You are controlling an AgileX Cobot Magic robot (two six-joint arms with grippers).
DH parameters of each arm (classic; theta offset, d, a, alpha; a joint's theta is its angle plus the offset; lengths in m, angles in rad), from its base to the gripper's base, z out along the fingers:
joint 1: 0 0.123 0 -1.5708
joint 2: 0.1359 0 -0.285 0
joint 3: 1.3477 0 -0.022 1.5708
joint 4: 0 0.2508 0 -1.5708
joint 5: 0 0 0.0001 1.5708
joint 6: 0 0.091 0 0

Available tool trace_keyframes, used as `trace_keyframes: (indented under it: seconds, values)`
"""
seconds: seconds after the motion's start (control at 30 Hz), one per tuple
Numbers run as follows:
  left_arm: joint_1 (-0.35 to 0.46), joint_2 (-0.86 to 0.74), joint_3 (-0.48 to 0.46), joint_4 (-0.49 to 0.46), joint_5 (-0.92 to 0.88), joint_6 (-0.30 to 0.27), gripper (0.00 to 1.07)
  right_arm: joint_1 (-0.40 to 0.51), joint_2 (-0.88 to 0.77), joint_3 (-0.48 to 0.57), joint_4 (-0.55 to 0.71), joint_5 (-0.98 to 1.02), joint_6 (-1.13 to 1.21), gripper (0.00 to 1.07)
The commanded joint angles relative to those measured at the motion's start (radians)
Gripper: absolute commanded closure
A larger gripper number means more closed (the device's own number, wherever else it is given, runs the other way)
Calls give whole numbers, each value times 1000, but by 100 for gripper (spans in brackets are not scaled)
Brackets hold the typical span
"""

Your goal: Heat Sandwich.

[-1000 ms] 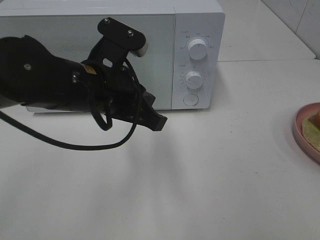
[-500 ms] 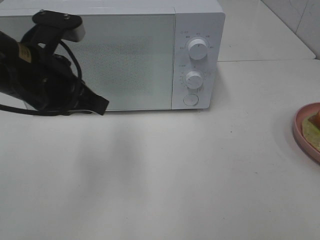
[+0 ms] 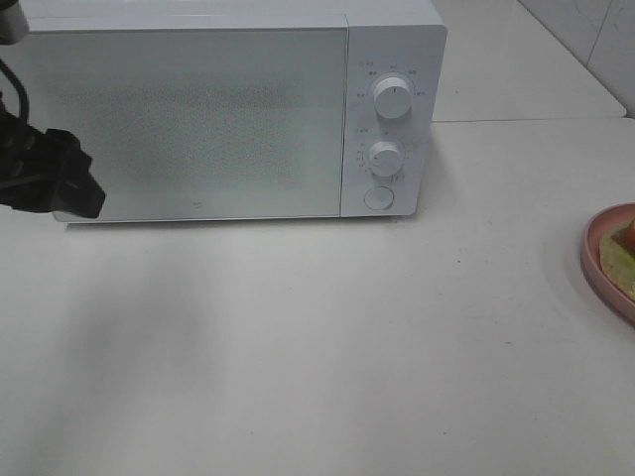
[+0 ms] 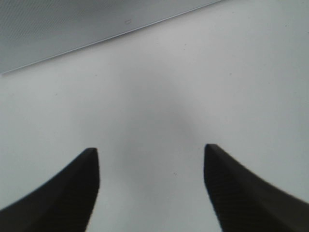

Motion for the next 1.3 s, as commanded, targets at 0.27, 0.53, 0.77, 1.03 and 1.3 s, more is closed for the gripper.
trace_keyframes:
  seconds: [0.27, 0.53, 0.77, 1.03, 1.3]
  values:
    - [153, -62, -1, -8, 337, 100, 27, -5, -22, 1, 0, -12, 4, 32]
    - [275, -203, 59, -11, 394, 102, 27, -5, -22, 1, 0, -12, 4, 32]
    - [452, -369, 171, -11, 436, 145, 27, -5, -22, 1, 0, -12, 4, 32]
    - [574, -584, 277, -41, 456, 162, 27, -5, -22, 1, 0, -12, 4, 32]
    - [574, -769, 358, -50, 448, 152, 27, -5, -22, 1, 0, -12, 4, 32]
